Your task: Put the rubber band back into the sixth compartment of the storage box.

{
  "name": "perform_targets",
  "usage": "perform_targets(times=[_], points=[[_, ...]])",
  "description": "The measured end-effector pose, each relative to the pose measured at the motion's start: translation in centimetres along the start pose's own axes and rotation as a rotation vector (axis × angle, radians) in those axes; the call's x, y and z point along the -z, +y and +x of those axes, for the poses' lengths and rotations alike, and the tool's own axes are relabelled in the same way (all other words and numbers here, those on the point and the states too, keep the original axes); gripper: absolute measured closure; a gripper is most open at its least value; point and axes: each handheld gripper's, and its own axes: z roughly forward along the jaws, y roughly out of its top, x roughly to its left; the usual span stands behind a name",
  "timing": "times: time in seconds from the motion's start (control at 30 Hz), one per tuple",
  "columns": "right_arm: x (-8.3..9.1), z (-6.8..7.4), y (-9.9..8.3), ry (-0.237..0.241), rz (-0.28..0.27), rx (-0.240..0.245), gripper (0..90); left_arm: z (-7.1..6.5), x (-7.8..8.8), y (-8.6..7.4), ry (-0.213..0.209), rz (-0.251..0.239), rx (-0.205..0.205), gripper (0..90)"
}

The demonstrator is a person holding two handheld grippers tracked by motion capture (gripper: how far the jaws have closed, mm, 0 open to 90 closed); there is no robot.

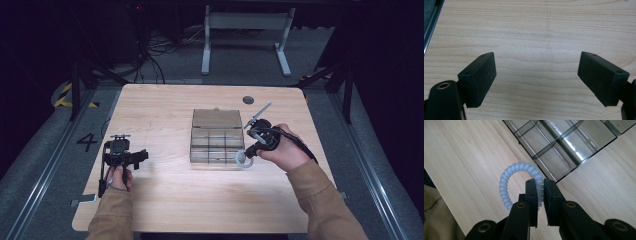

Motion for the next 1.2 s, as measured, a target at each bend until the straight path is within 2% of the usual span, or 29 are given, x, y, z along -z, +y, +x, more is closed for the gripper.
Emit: perform_targets(times=[0.57, 1.0, 1.2], points=[[0.4, -1.9, 2.3, -0.013, -0.009, -0.017, 82.7, 0.1, 0.0, 0.0, -0.001, 0.0, -0.001, 15.9], [-0.2, -3.5, 3.9, -0.023, -0.009, -0.041, 82.7, 0.1, 0.0, 0.0, -0.003, 0.0, 0.0, 15.9], [-0.3, -4.2, 4.3, -0.042, -0.011, -0.051, 82.7, 0.1, 0.0, 0.1, -0.004, 0.0, 0.0, 15.9]])
